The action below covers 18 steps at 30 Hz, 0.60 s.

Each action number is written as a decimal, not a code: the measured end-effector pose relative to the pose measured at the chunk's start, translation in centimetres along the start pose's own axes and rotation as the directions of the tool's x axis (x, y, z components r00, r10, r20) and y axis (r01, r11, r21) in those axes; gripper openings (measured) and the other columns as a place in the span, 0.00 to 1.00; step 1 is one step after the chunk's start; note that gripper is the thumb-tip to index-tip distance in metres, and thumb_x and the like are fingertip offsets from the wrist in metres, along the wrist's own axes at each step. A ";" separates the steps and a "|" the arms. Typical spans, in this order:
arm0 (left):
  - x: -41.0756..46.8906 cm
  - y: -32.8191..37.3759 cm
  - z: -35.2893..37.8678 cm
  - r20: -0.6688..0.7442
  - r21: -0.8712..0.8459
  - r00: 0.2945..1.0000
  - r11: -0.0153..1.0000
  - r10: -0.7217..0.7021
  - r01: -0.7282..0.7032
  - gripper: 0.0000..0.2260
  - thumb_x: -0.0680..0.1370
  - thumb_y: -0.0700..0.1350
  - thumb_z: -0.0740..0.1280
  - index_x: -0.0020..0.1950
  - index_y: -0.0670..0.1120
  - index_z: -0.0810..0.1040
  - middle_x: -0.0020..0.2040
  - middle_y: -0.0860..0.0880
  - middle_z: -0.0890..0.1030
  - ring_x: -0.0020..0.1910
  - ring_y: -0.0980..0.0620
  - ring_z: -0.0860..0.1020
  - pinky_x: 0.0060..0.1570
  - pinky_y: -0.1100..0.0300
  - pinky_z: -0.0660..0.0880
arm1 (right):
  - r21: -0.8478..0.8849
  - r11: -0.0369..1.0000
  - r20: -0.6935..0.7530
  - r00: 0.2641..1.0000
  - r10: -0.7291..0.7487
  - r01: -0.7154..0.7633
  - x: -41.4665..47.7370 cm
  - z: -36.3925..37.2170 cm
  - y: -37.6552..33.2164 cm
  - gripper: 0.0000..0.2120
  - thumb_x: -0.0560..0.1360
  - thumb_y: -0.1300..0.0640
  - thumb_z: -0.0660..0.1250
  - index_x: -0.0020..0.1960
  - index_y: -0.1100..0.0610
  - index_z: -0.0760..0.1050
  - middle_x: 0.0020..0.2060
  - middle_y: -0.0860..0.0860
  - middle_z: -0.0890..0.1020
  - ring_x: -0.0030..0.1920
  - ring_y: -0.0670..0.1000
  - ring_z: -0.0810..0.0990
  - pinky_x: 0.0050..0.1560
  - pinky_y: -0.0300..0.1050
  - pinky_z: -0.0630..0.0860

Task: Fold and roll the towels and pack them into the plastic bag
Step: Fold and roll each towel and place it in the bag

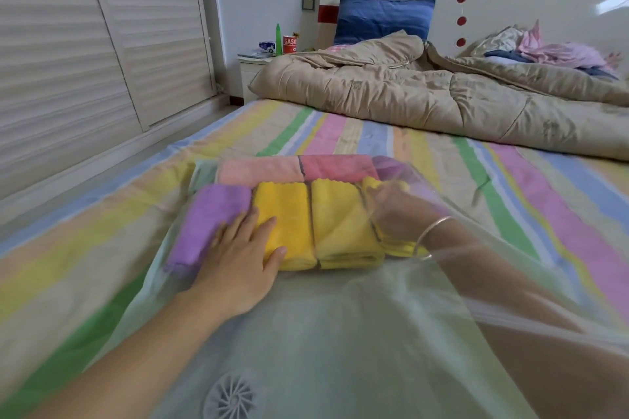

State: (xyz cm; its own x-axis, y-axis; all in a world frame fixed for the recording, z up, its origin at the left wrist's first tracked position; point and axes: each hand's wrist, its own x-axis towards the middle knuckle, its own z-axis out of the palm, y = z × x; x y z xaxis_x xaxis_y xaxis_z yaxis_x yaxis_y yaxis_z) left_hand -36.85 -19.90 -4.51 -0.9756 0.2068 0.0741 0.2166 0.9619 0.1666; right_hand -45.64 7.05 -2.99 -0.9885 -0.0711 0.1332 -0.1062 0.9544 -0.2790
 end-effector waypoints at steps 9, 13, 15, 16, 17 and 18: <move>-1.1 1.6 -0.4 -0.085 0.032 0.996 0.999 -0.012 0.015 0.29 0.80 0.60 0.48 0.78 0.50 0.55 0.80 0.47 0.52 0.78 0.48 0.51 0.76 0.49 0.48 | -0.236 0.971 0.023 0.999 -0.027 0.032 -3.6 0.7 0.5 0.32 0.75 0.48 0.35 0.76 0.55 0.55 0.73 0.56 0.62 0.73 0.57 0.59 0.71 0.55 0.53; -3.9 7.5 -4.0 -0.177 -0.146 0.971 0.972 0.159 -0.185 0.28 0.75 0.58 0.49 0.68 0.47 0.74 0.70 0.46 0.73 0.69 0.46 0.69 0.69 0.53 0.61 | -0.086 0.990 0.007 0.993 0.114 -0.113 -11.1 0.4 -3.5 0.38 0.74 0.36 0.37 0.77 0.55 0.54 0.76 0.55 0.57 0.76 0.54 0.54 0.73 0.54 0.49; -6.1 12.2 -6.0 -0.224 -0.261 0.942 0.916 0.249 -0.305 0.24 0.74 0.55 0.54 0.62 0.46 0.78 0.63 0.48 0.78 0.63 0.46 0.75 0.64 0.55 0.67 | -0.089 0.996 0.059 0.998 0.021 -0.016 -16.5 -1.1 -4.9 0.46 0.65 0.35 0.30 0.78 0.54 0.50 0.77 0.53 0.53 0.77 0.52 0.50 0.74 0.53 0.46; -7.3 14.7 -6.7 -0.223 -0.315 0.931 0.882 0.290 -0.351 0.20 0.75 0.52 0.57 0.61 0.46 0.79 0.61 0.49 0.79 0.61 0.48 0.75 0.62 0.58 0.67 | -0.067 0.997 0.098 0.995 -0.028 0.035 -19.7 -2.2 -5.5 0.44 0.66 0.36 0.31 0.78 0.53 0.50 0.77 0.52 0.53 0.77 0.52 0.50 0.74 0.54 0.47; -8.5 17.4 -7.4 -0.222 -0.365 0.915 0.841 0.337 -0.398 0.16 0.77 0.50 0.60 0.61 0.47 0.78 0.61 0.50 0.79 0.61 0.49 0.75 0.60 0.60 0.67 | -0.080 0.996 0.189 0.982 -0.029 0.045 -22.0 -2.3 -5.7 0.38 0.72 0.39 0.35 0.77 0.54 0.53 0.76 0.52 0.57 0.76 0.53 0.54 0.74 0.56 0.51; -9.8 20.1 -7.9 -0.208 -0.410 0.900 0.801 0.383 -0.436 0.14 0.79 0.48 0.62 0.62 0.48 0.78 0.62 0.51 0.79 0.62 0.51 0.75 0.60 0.62 0.67 | -0.111 0.993 0.148 0.988 0.047 -0.031 -23.7 -3.3 -4.9 0.30 0.78 0.44 0.43 0.76 0.55 0.57 0.72 0.53 0.63 0.73 0.53 0.60 0.71 0.55 0.58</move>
State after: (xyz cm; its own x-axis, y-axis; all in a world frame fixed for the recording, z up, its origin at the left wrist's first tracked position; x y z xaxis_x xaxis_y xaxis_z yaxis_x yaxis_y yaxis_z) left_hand -22.61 -3.99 5.88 -0.7872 0.5175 0.3354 0.6140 0.6074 0.5040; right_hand -21.30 4.97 -1.68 -0.9974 -0.0684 -0.0226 -0.0634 0.9824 -0.1758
